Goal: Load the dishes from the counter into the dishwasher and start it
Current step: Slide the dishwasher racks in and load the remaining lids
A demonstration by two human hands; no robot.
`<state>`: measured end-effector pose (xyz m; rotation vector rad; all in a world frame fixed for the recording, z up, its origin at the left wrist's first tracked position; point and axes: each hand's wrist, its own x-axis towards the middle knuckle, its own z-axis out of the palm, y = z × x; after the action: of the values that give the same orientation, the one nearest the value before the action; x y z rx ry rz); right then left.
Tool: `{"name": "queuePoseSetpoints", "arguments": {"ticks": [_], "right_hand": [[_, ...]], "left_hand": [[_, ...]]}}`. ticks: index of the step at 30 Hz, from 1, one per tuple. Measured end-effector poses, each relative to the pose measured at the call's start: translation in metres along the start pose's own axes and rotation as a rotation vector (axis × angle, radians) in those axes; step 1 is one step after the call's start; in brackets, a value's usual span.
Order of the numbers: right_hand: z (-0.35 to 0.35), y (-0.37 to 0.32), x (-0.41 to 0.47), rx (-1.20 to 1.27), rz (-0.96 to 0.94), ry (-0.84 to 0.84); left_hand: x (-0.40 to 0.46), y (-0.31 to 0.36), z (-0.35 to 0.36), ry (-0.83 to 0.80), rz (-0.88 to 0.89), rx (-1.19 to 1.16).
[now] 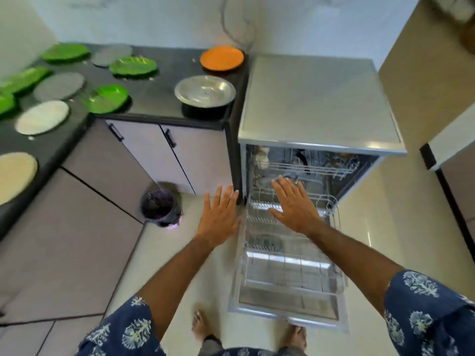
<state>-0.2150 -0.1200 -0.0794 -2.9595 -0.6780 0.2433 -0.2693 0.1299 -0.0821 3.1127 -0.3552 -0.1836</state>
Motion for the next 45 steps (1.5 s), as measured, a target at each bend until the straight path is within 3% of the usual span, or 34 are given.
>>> {"name": "queuePoseSetpoints", "arguments": {"ticks": [8,14,20,29,35,40,45], "right_hand": [[-0.063,-0.115,0.108,-0.023,0.026,0.141],[-0.095,-0.174,0.172,0.002,0.016,0.209],[-0.108,-0.189,0.225,0.126,0.056,0.239],[-0.109,-0.158,0.321,0.345,0.191,0.296],[-0.105,-0.119,0.384,0.574,0.357,0.249],[-0.105,-0.092,0.428,0.850,0.613,0.307],[-0.104,-0.080,0.457,1.096,0.814,0.220]], "left_hand": [[0.013,-0.175,-0.072,0.156,-0.032,-0.040],[0.019,-0.253,-0.106,0.212,-0.075,-0.100],[0.053,-0.292,-0.117,0.228,-0.096,-0.247],[0.161,-0.344,-0.117,0.217,-0.037,-0.358],[0.263,-0.353,-0.119,0.085,-0.116,-0.707],[0.335,-0.366,-0.113,0.047,-0.340,-1.009],[0.376,-0.380,-0.104,-0.150,-0.557,-1.424]]}}
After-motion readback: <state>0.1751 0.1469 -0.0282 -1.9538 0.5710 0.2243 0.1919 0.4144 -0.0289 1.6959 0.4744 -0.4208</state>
